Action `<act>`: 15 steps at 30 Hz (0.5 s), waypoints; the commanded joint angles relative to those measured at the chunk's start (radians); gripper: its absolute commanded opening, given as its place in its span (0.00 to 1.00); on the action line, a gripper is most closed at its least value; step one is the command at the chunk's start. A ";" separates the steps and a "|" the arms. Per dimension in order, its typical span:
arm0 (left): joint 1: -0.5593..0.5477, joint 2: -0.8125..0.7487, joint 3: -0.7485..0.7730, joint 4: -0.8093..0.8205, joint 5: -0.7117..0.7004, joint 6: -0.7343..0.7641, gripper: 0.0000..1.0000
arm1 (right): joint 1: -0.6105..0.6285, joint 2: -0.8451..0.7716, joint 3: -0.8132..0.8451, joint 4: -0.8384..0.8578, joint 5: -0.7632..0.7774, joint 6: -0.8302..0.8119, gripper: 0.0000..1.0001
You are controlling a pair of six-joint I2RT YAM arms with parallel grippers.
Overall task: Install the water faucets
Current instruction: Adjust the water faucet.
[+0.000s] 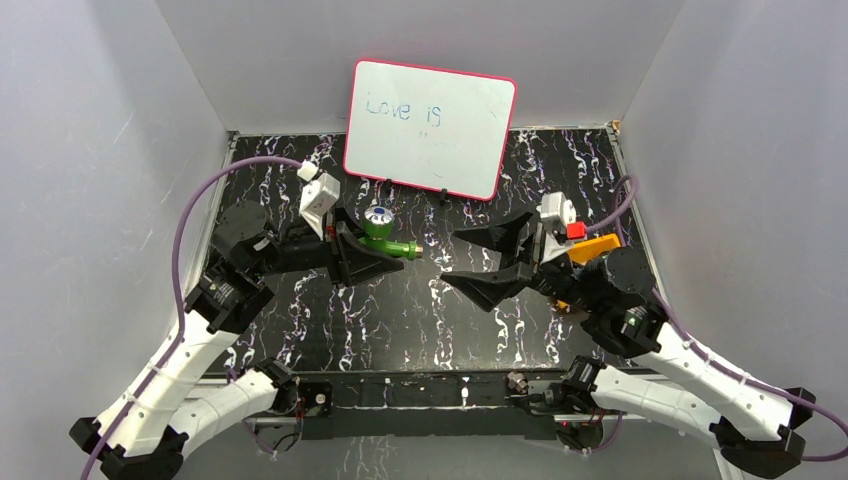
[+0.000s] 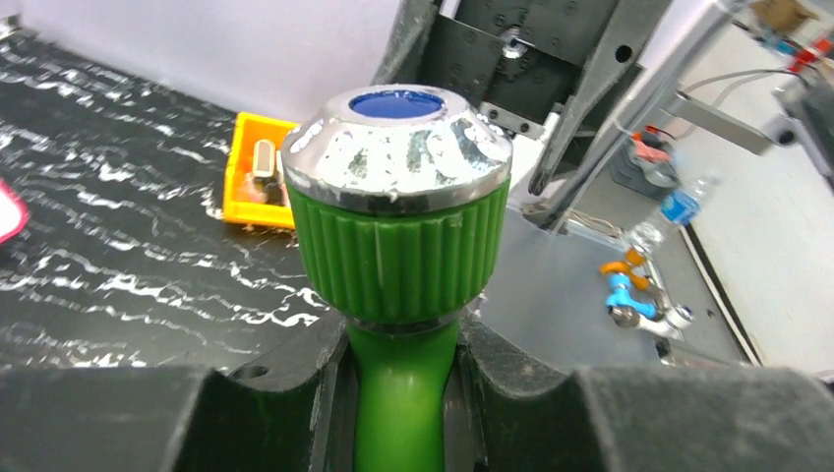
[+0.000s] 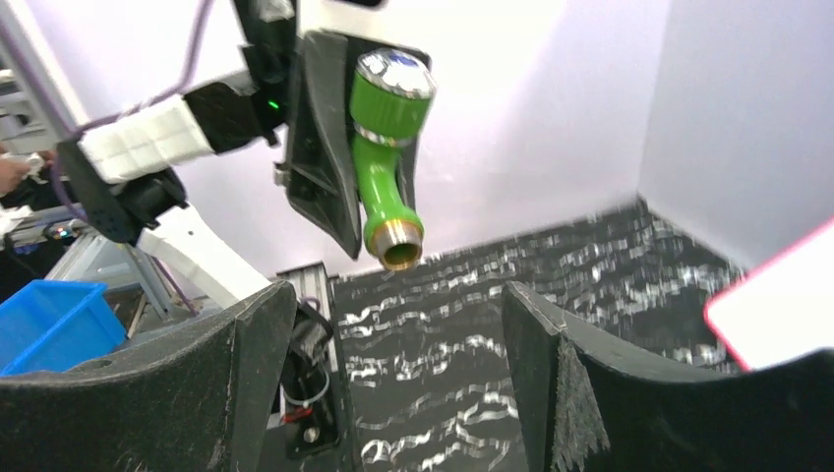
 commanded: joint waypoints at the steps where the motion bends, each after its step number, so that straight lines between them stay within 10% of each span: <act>1: -0.004 0.001 0.034 0.154 0.167 -0.068 0.00 | 0.001 0.047 0.035 0.258 -0.162 -0.108 0.83; 15: -0.004 0.026 0.049 0.169 0.199 -0.079 0.00 | 0.000 0.202 0.141 0.262 -0.278 -0.140 0.76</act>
